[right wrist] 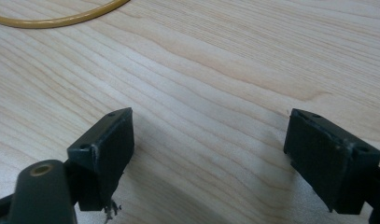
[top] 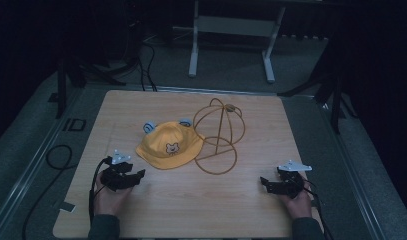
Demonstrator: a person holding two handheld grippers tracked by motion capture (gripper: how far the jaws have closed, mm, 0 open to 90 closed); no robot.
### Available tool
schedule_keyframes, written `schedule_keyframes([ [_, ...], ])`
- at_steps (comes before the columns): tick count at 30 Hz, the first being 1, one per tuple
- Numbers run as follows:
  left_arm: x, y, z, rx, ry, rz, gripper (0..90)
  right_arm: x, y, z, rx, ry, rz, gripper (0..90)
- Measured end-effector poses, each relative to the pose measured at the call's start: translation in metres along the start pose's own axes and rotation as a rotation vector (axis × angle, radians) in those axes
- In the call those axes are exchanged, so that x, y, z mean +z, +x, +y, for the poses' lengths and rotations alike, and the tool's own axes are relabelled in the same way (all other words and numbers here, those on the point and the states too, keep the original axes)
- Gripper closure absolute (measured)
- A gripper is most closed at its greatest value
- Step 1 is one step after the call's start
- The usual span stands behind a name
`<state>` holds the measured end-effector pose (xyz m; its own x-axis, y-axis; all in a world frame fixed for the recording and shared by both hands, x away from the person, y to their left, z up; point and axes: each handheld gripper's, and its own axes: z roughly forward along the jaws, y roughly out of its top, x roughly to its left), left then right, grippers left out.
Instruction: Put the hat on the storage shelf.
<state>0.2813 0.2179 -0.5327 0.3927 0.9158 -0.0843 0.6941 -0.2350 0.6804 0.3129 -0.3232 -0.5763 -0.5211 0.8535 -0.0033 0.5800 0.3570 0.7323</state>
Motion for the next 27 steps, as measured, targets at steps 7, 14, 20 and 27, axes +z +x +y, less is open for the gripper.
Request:
schedule_keyframes([
  [7,-0.007,0.003,0.005,0.007,0.0,0.002,44.4,0.0,0.0,0.0,0.0,0.0,0.0,16.0],
  [14,-0.015,0.005,0.015,0.02,-0.017,-0.047,44.5,0.0,0.0,0.0,-0.001,0.001,0.0,16.0],
  [20,-0.022,0.007,0.024,0.039,-0.026,-0.078,44.9,0.0,0.0,0.0,-0.001,0.001,0.0,16.1],
  [27,-0.022,0.003,0.035,0.084,-0.001,-0.103,45.0,0.0,0.0,0.0,0.002,0.001,0.0,16.1],
])
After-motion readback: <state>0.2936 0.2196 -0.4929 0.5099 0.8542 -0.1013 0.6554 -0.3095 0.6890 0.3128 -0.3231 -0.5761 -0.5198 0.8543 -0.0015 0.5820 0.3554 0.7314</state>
